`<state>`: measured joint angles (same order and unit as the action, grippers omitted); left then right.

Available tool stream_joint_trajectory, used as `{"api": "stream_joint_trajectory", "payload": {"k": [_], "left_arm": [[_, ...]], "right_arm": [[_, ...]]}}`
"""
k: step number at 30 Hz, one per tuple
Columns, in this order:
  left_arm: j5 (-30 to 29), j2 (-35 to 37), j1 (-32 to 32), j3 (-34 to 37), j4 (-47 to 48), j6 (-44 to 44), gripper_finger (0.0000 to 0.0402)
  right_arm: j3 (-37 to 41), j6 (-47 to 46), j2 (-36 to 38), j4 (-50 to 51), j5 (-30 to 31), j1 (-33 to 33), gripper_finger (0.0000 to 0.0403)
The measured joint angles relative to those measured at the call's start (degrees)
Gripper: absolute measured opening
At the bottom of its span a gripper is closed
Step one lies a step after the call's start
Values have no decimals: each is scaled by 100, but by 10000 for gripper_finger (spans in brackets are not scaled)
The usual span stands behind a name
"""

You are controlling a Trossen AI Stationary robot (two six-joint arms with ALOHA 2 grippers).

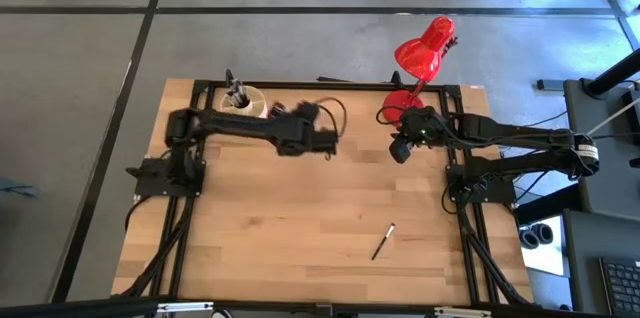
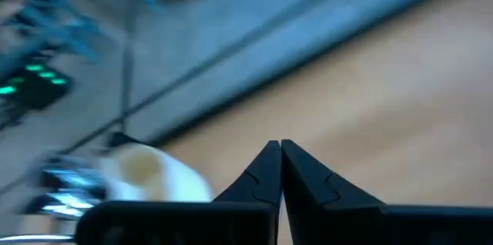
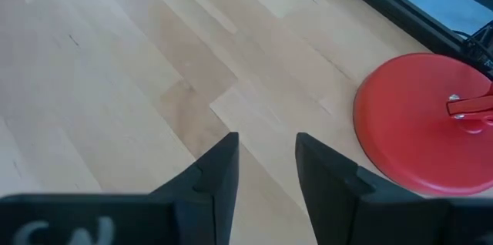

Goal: Put items in baskets/containers
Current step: Put the black eyeshadow brush into the white organizer

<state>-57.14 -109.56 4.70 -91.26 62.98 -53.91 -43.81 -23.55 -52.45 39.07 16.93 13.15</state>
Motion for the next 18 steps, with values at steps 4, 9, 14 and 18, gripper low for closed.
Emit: {"api": "stream_joint_trajectory", "payload": {"k": [4,9,14,18], "left_arm": [[-951,466,232,160,934,-1068,4],[-1663,1158,579,976,1241,-2131,3],[-2236,1735,962,1847,1169,-3274,3],[-2863,1926,1176,2370,1168,-4453,3]], "right_arm": [[8,0,0,-19,2,0,129],[109,50,-3,-25,1,0,129],[109,129,-2,-213,2,2,129],[109,149,-2,-311,1,4,129]]}}
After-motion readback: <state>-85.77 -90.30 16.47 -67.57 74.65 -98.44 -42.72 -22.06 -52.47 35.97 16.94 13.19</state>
